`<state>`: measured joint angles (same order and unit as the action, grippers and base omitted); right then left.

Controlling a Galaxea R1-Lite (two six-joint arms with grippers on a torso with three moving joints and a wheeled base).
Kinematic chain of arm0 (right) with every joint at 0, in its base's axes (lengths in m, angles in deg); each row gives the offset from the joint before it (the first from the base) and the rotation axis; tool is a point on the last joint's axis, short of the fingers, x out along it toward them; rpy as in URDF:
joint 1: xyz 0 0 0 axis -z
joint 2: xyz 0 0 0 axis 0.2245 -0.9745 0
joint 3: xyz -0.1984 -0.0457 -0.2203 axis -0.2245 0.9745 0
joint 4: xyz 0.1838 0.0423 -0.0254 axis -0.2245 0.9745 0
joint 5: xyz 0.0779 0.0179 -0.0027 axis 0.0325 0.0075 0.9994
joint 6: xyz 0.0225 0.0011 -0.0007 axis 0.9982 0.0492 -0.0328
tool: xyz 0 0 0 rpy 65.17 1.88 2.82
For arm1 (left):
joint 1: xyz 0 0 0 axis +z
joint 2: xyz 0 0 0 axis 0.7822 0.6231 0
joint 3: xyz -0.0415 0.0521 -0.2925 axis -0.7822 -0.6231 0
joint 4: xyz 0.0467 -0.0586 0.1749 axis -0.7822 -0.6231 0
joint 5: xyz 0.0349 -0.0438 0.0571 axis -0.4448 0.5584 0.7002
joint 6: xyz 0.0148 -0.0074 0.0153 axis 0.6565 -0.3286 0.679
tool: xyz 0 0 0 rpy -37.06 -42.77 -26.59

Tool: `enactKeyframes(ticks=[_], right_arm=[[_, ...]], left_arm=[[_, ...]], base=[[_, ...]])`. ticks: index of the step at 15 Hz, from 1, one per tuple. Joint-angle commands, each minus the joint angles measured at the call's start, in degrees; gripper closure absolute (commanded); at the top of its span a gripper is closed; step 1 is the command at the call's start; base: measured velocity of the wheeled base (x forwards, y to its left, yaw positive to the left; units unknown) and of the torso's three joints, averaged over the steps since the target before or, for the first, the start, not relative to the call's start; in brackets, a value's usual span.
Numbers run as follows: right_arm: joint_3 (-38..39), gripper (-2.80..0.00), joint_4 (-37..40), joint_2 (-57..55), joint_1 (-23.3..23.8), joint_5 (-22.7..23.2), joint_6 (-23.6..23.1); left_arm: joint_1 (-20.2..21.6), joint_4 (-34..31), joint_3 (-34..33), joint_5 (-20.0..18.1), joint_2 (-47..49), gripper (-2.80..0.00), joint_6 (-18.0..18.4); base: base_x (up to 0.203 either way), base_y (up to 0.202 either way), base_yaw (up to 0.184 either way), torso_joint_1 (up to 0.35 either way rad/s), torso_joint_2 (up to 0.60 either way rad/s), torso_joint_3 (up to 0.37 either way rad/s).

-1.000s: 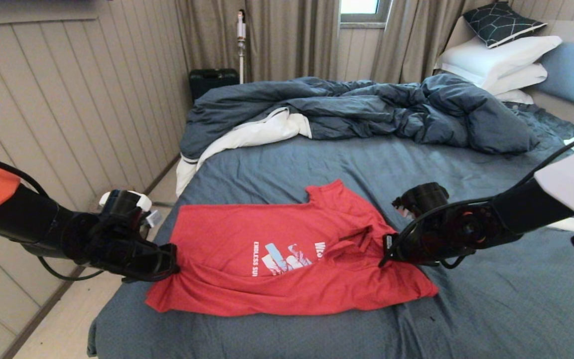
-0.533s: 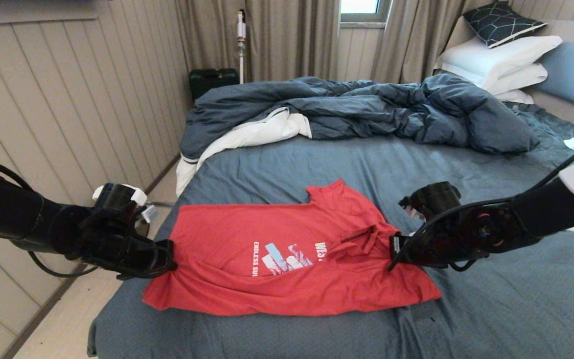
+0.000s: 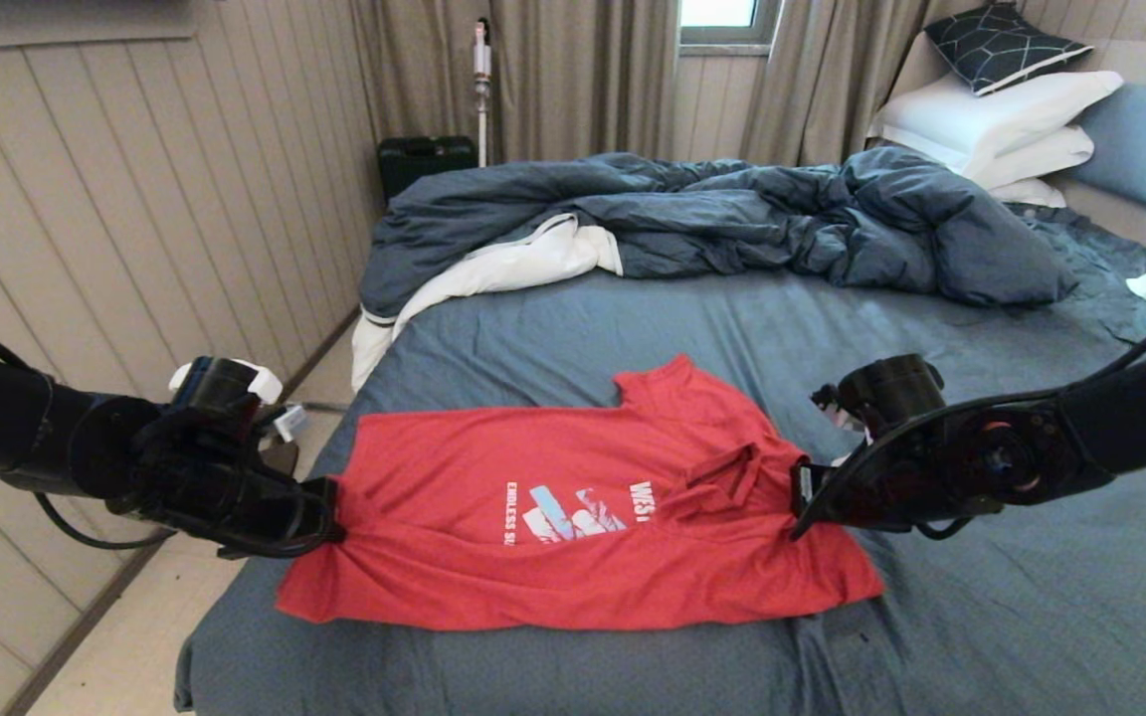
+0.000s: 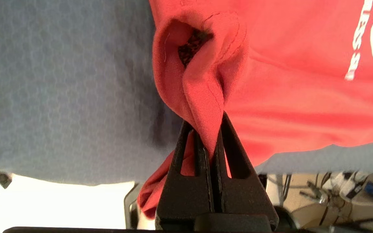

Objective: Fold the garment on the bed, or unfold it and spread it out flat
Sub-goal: Fold the red T-shirt

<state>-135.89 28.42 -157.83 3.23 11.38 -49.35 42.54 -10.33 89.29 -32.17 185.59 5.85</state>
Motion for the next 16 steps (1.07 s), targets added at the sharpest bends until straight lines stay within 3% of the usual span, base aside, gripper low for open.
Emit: enactKeyframes(ticks=[1,12,16], right_arm=[[1.06,0.00,0.09,0.93,0.06,0.01,0.04],[8.07,0.00,1.05,6.24,1.22,1.49,-5.25],[7.73,0.00,1.80,7.36,1.74,1.49,-5.43]], left_arm=[[0.05,-1.13,-0.42,-0.18,-1.19,0.00,0.56],[-0.92,-3.67,0.02,-0.58,-2.09,0.00,1.16],[-0.83,-7.01,0.02,-1.99,-4.39,0.00,3.68]], base=[[0.000,0.000,0.000,0.000,0.00,0.000],[0.000,0.000,0.000,0.000,0.00,0.000],[0.000,0.000,0.000,0.000,0.00,0.000]])
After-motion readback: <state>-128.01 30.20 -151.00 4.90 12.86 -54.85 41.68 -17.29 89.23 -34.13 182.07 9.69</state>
